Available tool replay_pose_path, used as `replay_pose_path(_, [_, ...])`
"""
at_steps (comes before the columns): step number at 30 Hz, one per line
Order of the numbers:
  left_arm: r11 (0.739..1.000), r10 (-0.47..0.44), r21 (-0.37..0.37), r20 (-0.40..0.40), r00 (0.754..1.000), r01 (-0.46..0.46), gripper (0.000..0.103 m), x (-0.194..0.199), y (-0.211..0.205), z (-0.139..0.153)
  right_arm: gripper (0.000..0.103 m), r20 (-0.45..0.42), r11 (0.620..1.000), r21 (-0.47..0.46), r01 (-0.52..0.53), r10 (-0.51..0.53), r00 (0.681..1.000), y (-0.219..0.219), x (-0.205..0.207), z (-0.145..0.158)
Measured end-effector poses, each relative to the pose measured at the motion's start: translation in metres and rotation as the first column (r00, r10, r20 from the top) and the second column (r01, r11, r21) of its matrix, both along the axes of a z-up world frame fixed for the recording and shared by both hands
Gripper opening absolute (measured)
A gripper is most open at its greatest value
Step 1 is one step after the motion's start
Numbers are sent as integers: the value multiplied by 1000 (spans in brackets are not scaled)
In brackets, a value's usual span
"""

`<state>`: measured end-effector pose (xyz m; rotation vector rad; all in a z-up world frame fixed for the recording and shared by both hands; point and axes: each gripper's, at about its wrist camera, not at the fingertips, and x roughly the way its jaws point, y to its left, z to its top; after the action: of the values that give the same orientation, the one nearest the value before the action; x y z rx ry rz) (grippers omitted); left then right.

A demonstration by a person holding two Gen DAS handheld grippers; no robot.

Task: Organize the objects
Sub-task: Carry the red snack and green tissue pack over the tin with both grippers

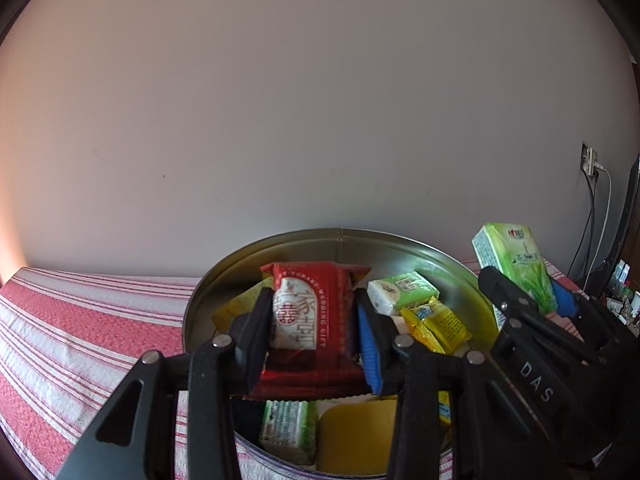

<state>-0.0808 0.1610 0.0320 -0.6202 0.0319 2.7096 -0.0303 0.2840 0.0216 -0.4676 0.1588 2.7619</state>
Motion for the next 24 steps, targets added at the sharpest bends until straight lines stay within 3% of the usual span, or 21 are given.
replay_pose_path(19, [1000,5,0,35,999,-5,38,-22,4,-4,55,16,1000,-8,-15,15,1000,-19,-8,5])
replay_pose_path(24, [1000,0,-7,36,999,0,38,-31,9,-5,55,18,1000,-11,-18,18,1000,-3,-16,-1])
